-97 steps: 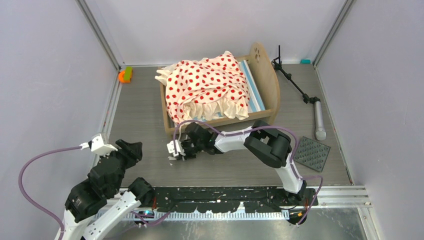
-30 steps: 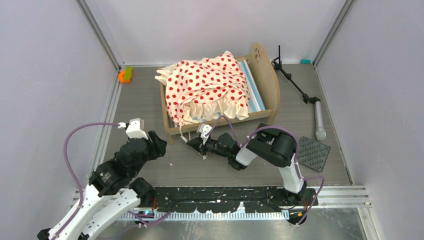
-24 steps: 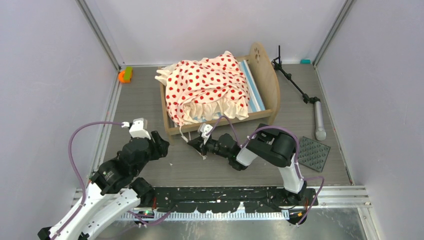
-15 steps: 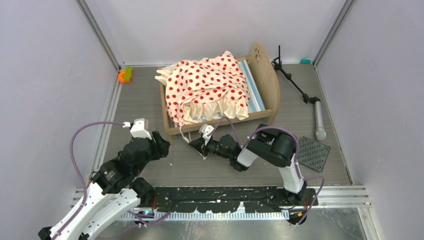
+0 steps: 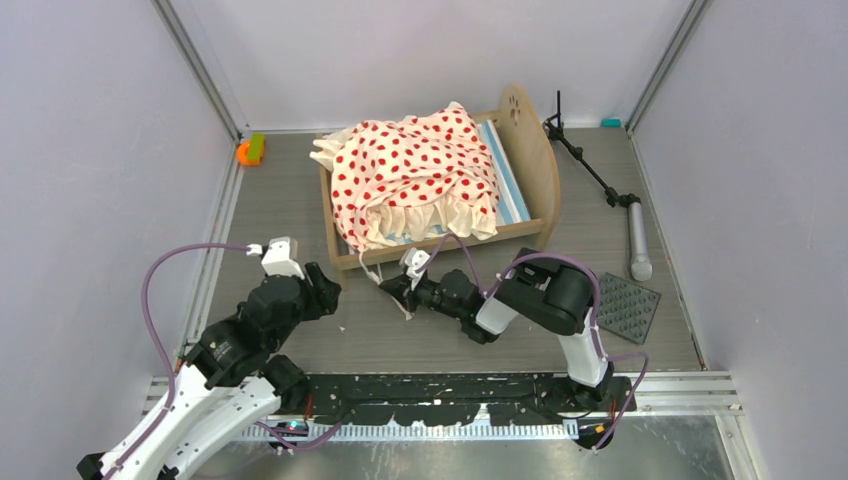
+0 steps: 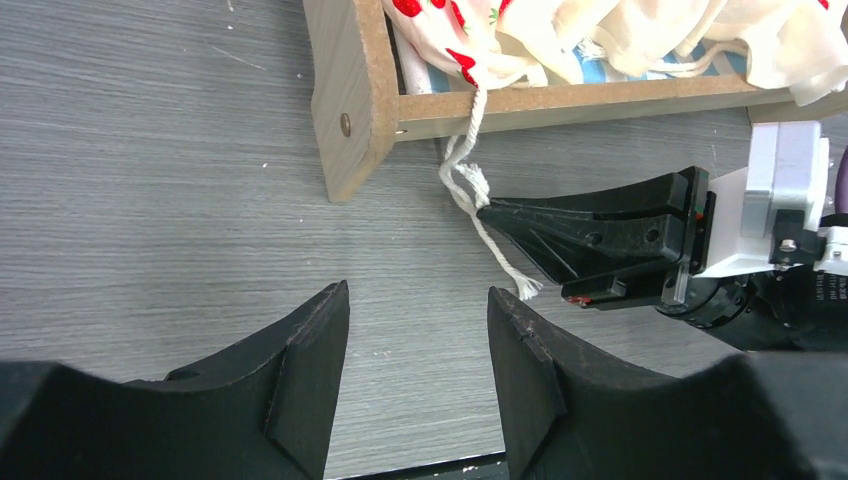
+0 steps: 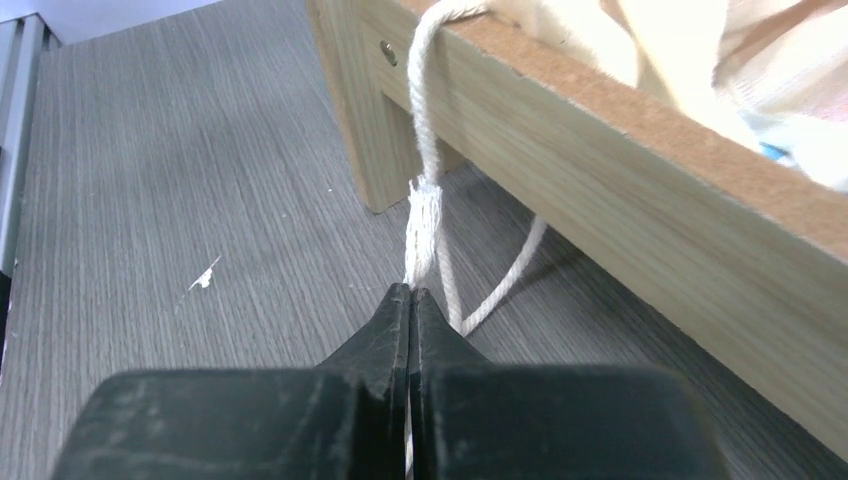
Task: Set up the pet bed
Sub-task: Tie the ropes to the bed frame.
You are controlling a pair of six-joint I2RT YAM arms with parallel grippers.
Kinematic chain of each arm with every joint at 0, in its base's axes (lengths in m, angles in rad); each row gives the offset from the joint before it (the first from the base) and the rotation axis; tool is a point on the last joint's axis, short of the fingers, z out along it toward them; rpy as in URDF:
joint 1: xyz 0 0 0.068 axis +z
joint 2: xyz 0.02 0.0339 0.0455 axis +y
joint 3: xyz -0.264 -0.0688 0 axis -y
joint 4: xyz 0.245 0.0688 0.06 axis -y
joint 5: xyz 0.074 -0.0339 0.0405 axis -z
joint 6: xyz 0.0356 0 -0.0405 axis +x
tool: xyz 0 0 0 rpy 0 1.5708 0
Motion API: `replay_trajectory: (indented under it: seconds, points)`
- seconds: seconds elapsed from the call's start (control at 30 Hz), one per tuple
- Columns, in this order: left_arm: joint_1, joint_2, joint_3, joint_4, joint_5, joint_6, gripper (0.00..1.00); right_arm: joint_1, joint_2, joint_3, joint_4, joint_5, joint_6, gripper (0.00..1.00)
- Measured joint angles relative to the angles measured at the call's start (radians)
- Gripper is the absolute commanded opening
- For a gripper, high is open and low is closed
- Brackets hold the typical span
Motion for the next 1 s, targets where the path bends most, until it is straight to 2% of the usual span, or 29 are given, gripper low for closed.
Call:
replay_trajectory:
  seconds: [0.43, 1.0]
  points:
    - [0.000, 0.000, -0.006, 0.006, 0.000, -0.002, 0.55, 0.000, -0.026, 0.005, -0.016, 0.126, 0.019, 0.00]
    - [0.000, 0.000, -0.022, 0.013, 0.011, -0.017, 0.55, 0.000, -0.027, 0.135, -0.296, 0.168, 0.010, 0.00]
